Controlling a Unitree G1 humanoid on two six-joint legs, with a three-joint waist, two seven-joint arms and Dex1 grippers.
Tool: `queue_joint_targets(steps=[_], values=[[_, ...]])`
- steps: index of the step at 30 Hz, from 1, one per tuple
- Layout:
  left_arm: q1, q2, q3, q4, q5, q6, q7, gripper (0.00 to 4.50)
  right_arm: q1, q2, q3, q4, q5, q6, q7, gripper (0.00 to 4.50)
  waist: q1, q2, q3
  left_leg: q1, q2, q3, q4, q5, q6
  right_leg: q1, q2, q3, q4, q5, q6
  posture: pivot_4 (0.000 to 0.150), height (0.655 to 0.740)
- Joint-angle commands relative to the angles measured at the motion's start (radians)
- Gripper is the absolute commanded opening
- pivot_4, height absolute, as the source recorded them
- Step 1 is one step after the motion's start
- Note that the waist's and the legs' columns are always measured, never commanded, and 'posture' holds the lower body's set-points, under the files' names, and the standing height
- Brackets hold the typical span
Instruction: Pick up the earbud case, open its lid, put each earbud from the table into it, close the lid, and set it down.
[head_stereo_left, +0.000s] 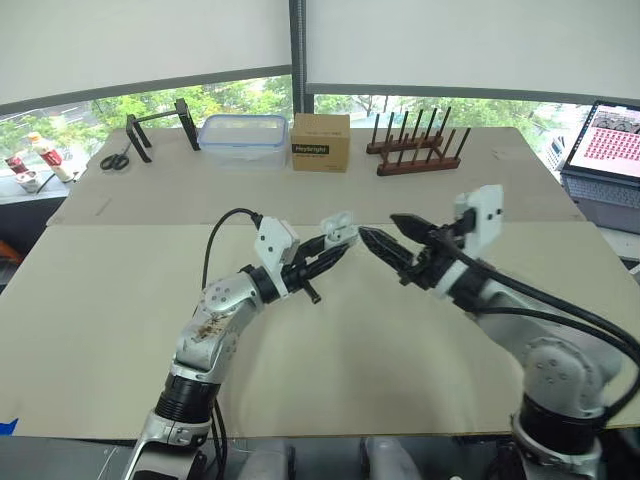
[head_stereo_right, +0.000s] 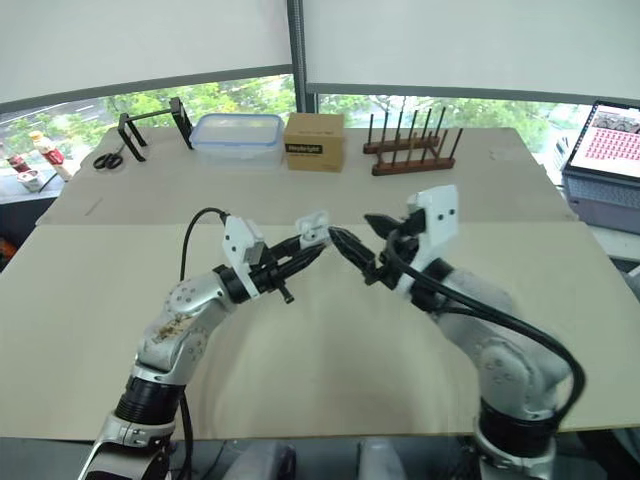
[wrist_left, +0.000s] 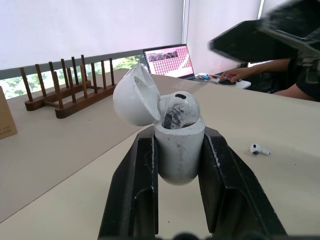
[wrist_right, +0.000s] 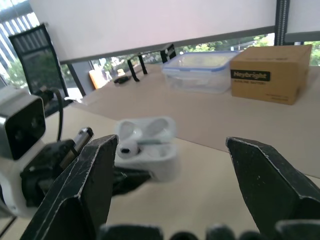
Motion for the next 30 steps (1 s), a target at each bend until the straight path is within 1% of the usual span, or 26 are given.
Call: queue_joint_targets(steps=[1,2,6,8,11,13,15,16,19,21,26,30], values=[[-0.001,0.009,0.006,-0.016,-0.005,-0.02,-0.018,0.58,0.058,-0.112,-0.054,-0.025,-0.004,-0.039,0.073,3.83,-0.001,0.0,0.0,0.0,0.0,0.0,0.0,0.0,0.0,0.0,0.0,0.0,0.0,0.0,0.0,0.15,0.74],[0.0,0.012,0.004,-0.015,-0.004,-0.022,-0.024,0.58,0.085,-0.152,-0.05,-0.023,-0.032,-0.062,0.096,3.83,-0.001,0.0,0.0,0.0,0.0,0.0,0.0,0.0,0.0,0.0,0.0,0.0,0.0,0.0,0.0,0.15,0.74],[0.007,0.033,-0.01,-0.009,-0.005,-0.027,-0.073,0.58,0.303,-0.379,-0.012,0.02,-0.258,-0.282,0.271,3.83,0.003,-0.001,0.0,0.0,0.0,0.003,0.0,0.0,0.0,0.001,0.0,0.0,-0.001,-0.001,0.001,0.15,0.74],[0.012,0.041,-0.017,-0.01,-0.007,-0.029,-0.094,0.58,0.381,-0.425,-0.018,0.039,-0.303,-0.347,0.319,3.83,0.003,-0.001,0.0,0.0,0.0,0.006,0.001,0.0,0.001,0.002,0.0,0.0,-0.001,-0.001,0.001,0.15,0.74],[0.017,0.048,-0.023,-0.01,-0.006,-0.032,-0.113,0.58,0.449,-0.44,-0.04,0.068,-0.338,-0.408,0.354,3.83,-0.001,-0.001,0.0,0.0,0.001,0.006,0.002,0.0,0.001,0.002,0.0,0.001,-0.001,-0.001,0.001,0.15,0.74],[0.023,0.052,-0.026,-0.011,-0.004,-0.036,-0.123,0.58,0.542,-0.446,-0.095,0.089,-0.368,-0.437,0.387,3.83,0.0,-0.001,0.0,0.0,0.001,0.006,0.002,0.0,0.001,0.002,0.001,0.001,0.0,-0.001,0.001,0.15,0.74],[0.028,0.054,-0.027,-0.01,-0.004,-0.039,-0.129,0.58,0.62,-0.442,-0.154,0.097,-0.371,-0.446,0.417,4.35,0.007,-0.001,0.0,0.0,0.001,0.005,0.001,-0.001,0.001,0.002,0.0,0.0,-0.001,-0.001,0.001,0.15,0.74],[0.03,0.055,-0.027,-0.008,-0.004,-0.041,-0.133,0.58,0.657,-0.442,-0.18,0.102,-0.378,-0.459,0.433,4.48,0.009,-0.001,0.0,0.0,0.001,0.005,0.002,-0.001,0.001,0.002,0.001,0.0,-0.001,-0.001,0.001,0.15,0.74],[0.036,0.059,-0.032,-0.004,-0.007,-0.042,-0.147,0.58,0.741,-0.44,-0.239,0.116,-0.407,-0.488,0.463,4.5,0.016,-0.001,0.001,0.0,0.001,0.004,0.002,-0.001,0.001,0.003,0.0,0.001,-0.001,-0.001,0.001,0.15,0.74],[0.039,0.06,-0.035,0.0,-0.007,-0.045,-0.158,0.58,0.768,-0.432,-0.261,0.124,-0.424,-0.488,0.457,4.5,0.018,-0.001,0.001,0.001,0.001,0.005,0.003,-0.001,0.001,0.004,0.0,0.001,-0.001,0.0,0.002,0.15,0.74],[0.043,0.06,-0.043,0.004,-0.012,-0.041,-0.18,0.58,0.822,-0.432,-0.244,0.14,-0.507,-0.49,0.43,4.5,0.019,-0.001,0.0,0.003,0.001,0.005,0.002,-0.001,0.001,0.005,0.001,0.001,-0.001,-0.001,0.001,0.15,0.74],[0.048,0.062,-0.047,-0.003,-0.015,-0.039,-0.198,0.58,0.852,-0.422,-0.259,0.156,-0.552,-0.47,0.408,4.5,0.022,-0.001,0.001,0.002,0.001,0.005,0.002,-0.001,0.001,0.005,0.0,0.001,-0.001,-0.001,0.001,0.15,0.74]])
